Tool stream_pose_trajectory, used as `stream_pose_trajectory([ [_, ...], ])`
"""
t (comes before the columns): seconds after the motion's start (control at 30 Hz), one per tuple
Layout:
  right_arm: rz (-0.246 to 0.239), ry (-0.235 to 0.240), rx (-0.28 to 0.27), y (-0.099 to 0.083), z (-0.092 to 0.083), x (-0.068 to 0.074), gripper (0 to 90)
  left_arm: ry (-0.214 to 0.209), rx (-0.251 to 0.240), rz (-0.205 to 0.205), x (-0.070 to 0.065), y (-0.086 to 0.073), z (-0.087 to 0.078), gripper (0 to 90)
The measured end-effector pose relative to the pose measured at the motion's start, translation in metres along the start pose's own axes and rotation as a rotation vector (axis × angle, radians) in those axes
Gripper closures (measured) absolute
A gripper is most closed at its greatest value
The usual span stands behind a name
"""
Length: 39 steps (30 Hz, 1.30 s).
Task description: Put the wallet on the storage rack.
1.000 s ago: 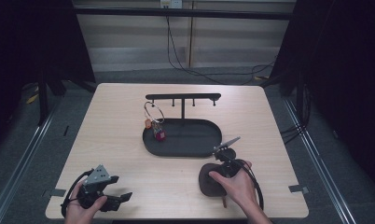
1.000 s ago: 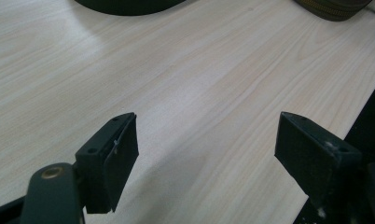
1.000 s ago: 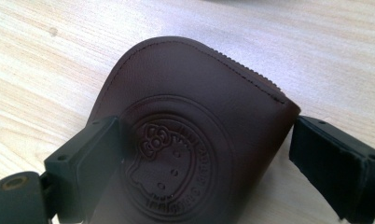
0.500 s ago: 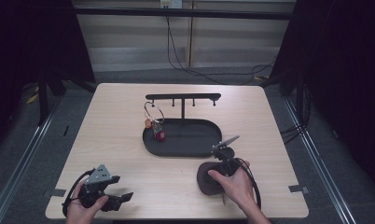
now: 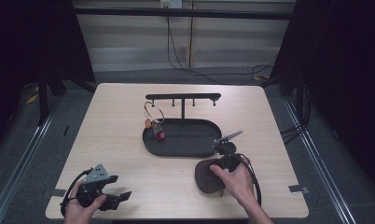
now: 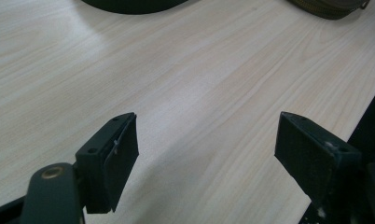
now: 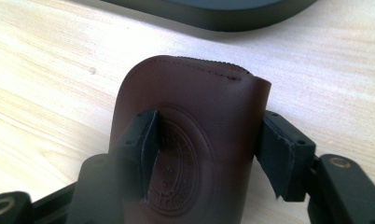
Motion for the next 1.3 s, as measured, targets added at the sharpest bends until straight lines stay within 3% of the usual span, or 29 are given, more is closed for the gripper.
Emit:
stream_pose_trajectory([
  [0.33,-0.052,-0.049,0.008,0.004,-0.001,0.012,45.3,-0.003,0.004,0.007,0.000,-0.001,0.001,21.3],
  [0.57,-0.064,-0.047,0.014,0.008,-0.006,0.016,50.9,-0.006,0.008,0.002,0.001,-0.002,0.001,21.5],
  [0.67,-0.056,-0.007,-0.002,0.011,-0.011,0.016,56.2,-0.006,0.010,0.000,0.002,-0.002,0.002,21.5],
  [0.87,-0.059,0.014,0.027,0.015,-0.015,0.021,59.3,-0.009,0.003,-0.009,0.004,-0.002,0.001,21.5],
  [0.93,-0.068,-0.006,0.039,0.016,-0.017,0.022,59.4,-0.012,0.002,-0.013,0.004,-0.002,0.002,21.5],
  [1.23,-0.064,0.002,0.037,0.016,-0.022,0.021,61.7,-0.015,0.006,-0.006,0.005,-0.002,0.003,21.5],
  [1.3,-0.078,-0.016,0.044,0.017,-0.024,0.023,62.0,-0.014,0.007,-0.013,0.006,-0.002,0.004,21.5],
])
Point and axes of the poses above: each handheld gripper's, and its own axes: z roughly forward along the jaws, y roughly out of its top, x roughly to its left, the point moved 3 cm from there along z, roughly forward along the jaws, and after that the axes turned 15 degrees about y, right-handed, at the moved point
